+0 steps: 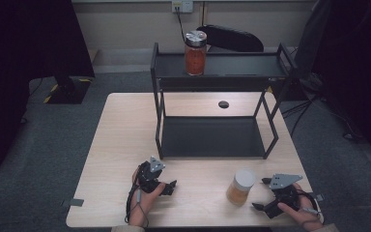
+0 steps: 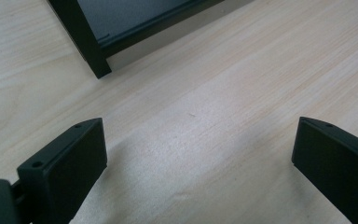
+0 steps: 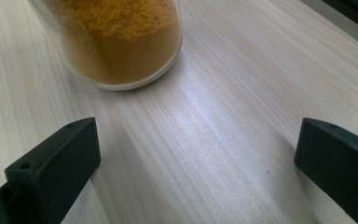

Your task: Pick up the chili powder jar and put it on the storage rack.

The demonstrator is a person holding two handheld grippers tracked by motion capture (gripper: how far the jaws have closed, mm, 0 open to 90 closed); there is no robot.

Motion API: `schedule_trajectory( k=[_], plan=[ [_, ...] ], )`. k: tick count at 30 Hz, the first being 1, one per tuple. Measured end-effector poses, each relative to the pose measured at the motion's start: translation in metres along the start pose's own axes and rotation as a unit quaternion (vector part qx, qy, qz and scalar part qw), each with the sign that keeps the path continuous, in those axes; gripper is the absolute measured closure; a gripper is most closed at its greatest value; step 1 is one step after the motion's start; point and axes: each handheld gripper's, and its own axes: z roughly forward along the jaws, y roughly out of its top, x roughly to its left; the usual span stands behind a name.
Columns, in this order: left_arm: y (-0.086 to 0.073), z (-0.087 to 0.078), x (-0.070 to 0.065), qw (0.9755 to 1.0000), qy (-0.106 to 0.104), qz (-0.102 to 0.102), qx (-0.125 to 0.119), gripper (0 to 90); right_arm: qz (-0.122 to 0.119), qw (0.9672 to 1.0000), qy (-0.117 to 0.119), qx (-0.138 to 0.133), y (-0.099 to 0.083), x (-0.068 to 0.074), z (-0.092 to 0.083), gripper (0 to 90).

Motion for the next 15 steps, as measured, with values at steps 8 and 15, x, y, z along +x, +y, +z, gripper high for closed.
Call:
schedule_trajectory(
  k=[8,15],
  plan=[
    [-0.005,0.001,-0.001,1.0,0.003,0.005,0.004,2.3,0.0,1.0,0.0,0.0,0.0,0.0,0.0,0.0],
    [-0.012,0.002,0.0,0.9999,0.001,0.008,-0.008,0.0,0.0,1.0,0.0,0.0,0.0,0.0,0.0,0.0]
  ],
)
